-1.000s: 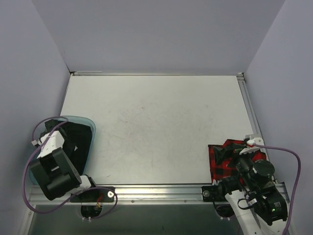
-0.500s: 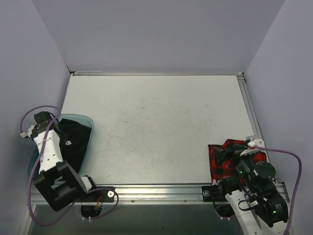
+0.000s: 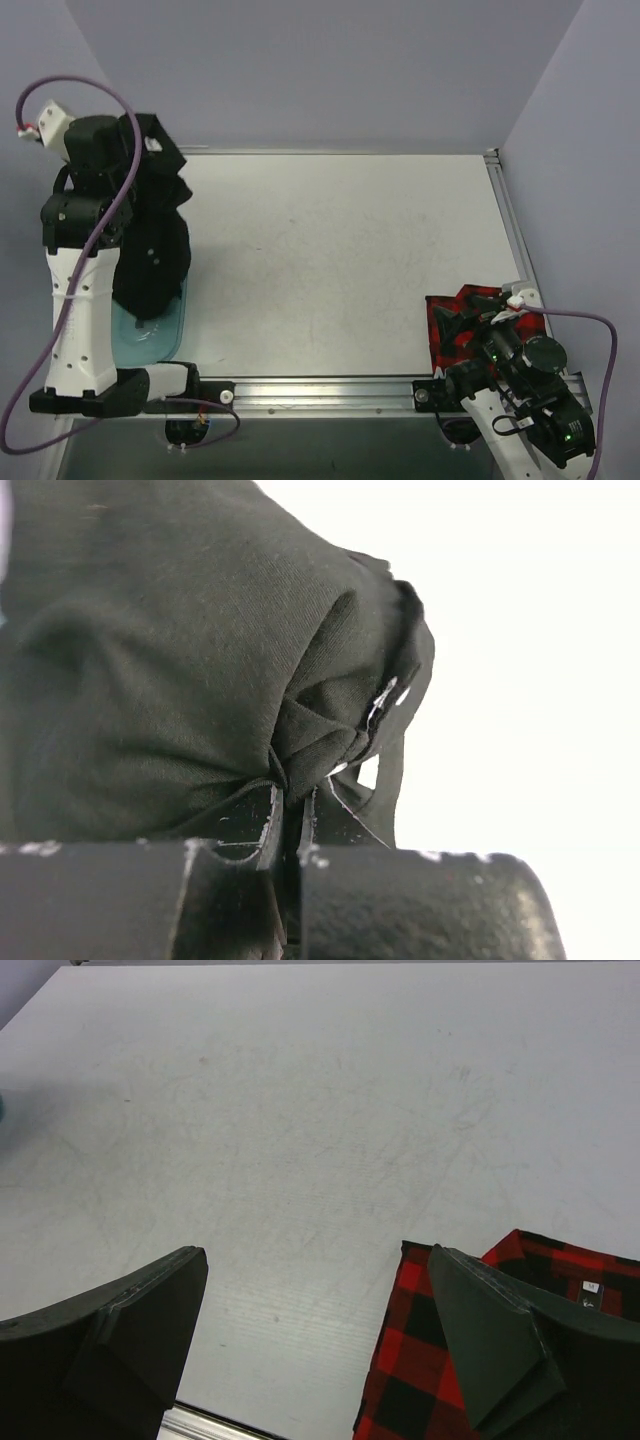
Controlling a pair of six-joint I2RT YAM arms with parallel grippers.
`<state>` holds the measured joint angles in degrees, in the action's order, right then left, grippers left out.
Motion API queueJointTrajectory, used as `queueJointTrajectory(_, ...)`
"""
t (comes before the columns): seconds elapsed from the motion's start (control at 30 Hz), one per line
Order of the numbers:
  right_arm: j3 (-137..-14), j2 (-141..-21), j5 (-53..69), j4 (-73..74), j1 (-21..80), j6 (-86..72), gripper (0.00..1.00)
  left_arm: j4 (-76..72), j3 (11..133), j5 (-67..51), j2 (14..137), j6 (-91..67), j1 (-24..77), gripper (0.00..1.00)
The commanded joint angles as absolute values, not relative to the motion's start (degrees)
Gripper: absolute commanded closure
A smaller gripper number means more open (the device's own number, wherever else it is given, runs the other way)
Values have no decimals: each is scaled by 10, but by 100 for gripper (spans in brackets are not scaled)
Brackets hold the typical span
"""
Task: Fold and stack the long sleeve shirts
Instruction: Move the shirt to the center of the board
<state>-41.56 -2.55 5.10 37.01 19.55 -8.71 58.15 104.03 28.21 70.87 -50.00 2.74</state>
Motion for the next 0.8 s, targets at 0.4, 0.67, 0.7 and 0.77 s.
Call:
queueJointTrajectory(0.4, -417, -26, 14, 359, 200, -81, 1, 131, 1354, 128, 955, -302, 377, 99)
queueJointTrajectory(0.67, -448, -63, 39, 376, 200, -67, 1, -193, 678, 203, 676, -378, 364, 29)
queueJointTrajectory(0.7, -453, -69, 46, 378, 200, -66, 0, -193, 620, 212, 651, -395, 358, 24)
queueJointTrajectory(0.77, -467, -91, 68, 380, 200, -62, 0, -158, 472, 219, 574, -448, 346, 11)
